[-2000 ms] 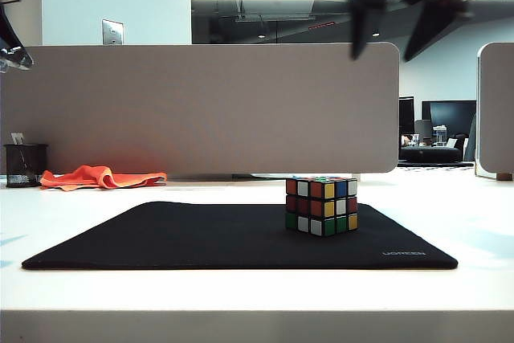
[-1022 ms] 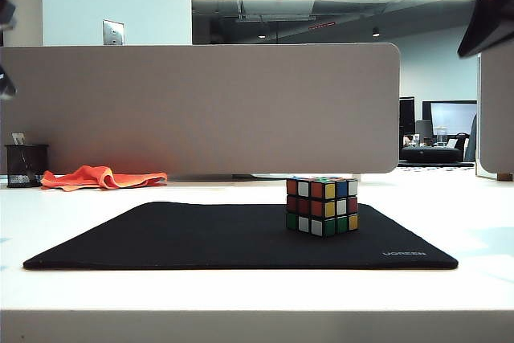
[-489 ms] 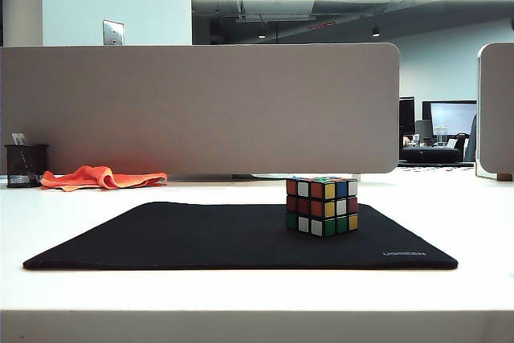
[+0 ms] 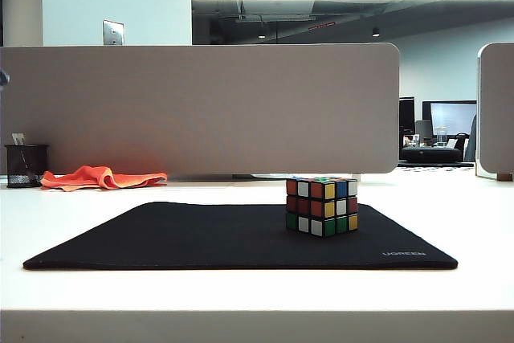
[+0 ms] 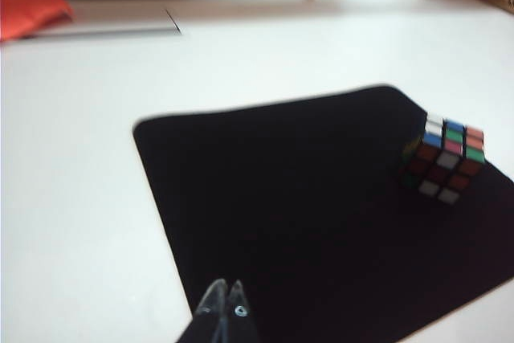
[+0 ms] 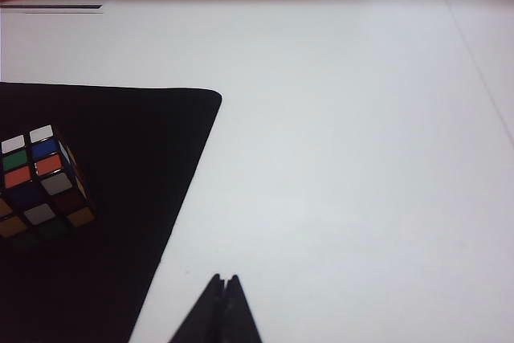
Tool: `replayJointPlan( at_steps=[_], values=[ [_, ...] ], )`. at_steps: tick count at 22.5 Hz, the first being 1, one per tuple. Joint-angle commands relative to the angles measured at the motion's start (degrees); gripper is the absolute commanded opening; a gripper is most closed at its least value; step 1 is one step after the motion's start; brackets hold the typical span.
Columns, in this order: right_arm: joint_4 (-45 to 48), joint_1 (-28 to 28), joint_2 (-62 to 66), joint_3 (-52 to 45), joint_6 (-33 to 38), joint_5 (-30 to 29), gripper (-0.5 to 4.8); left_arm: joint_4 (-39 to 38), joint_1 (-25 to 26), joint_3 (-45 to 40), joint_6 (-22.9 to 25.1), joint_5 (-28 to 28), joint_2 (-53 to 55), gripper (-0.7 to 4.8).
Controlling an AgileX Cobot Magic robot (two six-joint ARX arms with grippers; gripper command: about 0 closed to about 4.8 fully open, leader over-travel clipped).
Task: Pick up the cube on the right side of the mouse pad, then place it in the center of the mouse pad.
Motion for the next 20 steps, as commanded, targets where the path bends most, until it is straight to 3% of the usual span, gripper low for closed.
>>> replayJointPlan(
  at_steps=[1,6,11,17,20],
  values=[
    [1.3,0.0,-2.1,-0.5,1.1,0.1,0.00,-0.7,0.1,0.2,0.2,-2.1,-0.1,-0.06],
    [4.5,0.0,-3.2,-0.6,1.8,1.3,-0.01,0.6,0.1,-2.4,-0.9,-4.5,-0.2,-0.06],
    [7.0,0.1,-4.4,-1.4,-7.3,1.1,-0.01,7.8,0.1,-8.3,-2.6,-4.2,-3.7,-0.06],
    [6.3,0.1,-12.9,-3.2,-8.1,1.4,-0.02,6.6,0.1,-10.5,-2.8,-4.2,-11.1,-0.06],
    [-0.1,0.1,-21.4,-4.9,-8.1,1.4,-0.01,2.5,0.1,-10.5,-2.8,-4.5,-18.1,-0.06]
  ],
)
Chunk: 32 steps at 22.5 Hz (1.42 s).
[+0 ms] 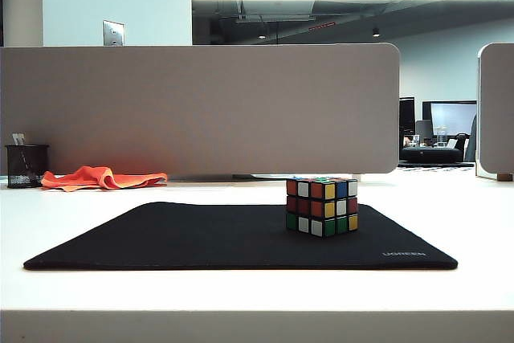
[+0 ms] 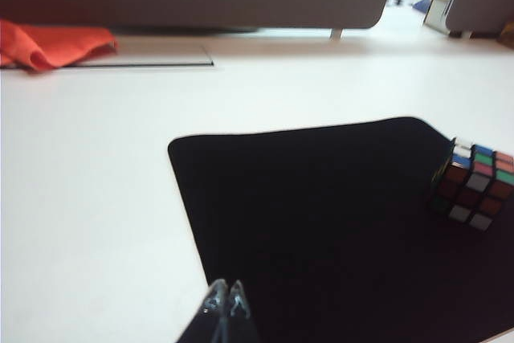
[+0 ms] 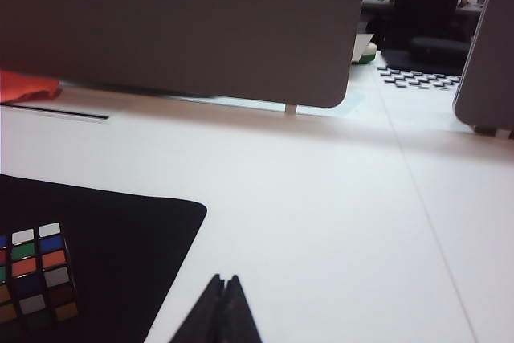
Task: Pick up the cube on the right side of the mouse pad, then place it in the center of the mouse pad.
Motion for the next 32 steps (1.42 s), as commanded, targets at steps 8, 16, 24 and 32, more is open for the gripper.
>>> replayJointPlan(
  at_steps=[8,16,24,32],
  values=[
    [-6.1,0.1,-8.2,-6.5,-0.2,-2.6,-0.01,-7.6,-0.2,-0.8,0.6,-1.4,-12.7,-0.06],
    [-5.6,1.2,-8.2,-6.6,-0.4,3.4,-0.02,-8.7,-0.3,-2.2,2.8,-9.5,-12.7,-0.06],
    [-5.8,1.2,-8.2,-6.5,0.3,6.1,-0.01,-9.0,-0.3,-2.2,2.9,-18.9,-12.7,-0.06],
    [-5.7,1.2,-8.2,-6.5,0.3,6.3,-0.01,-9.0,-0.2,-2.2,2.9,-18.9,-12.7,-0.06]
  ],
)
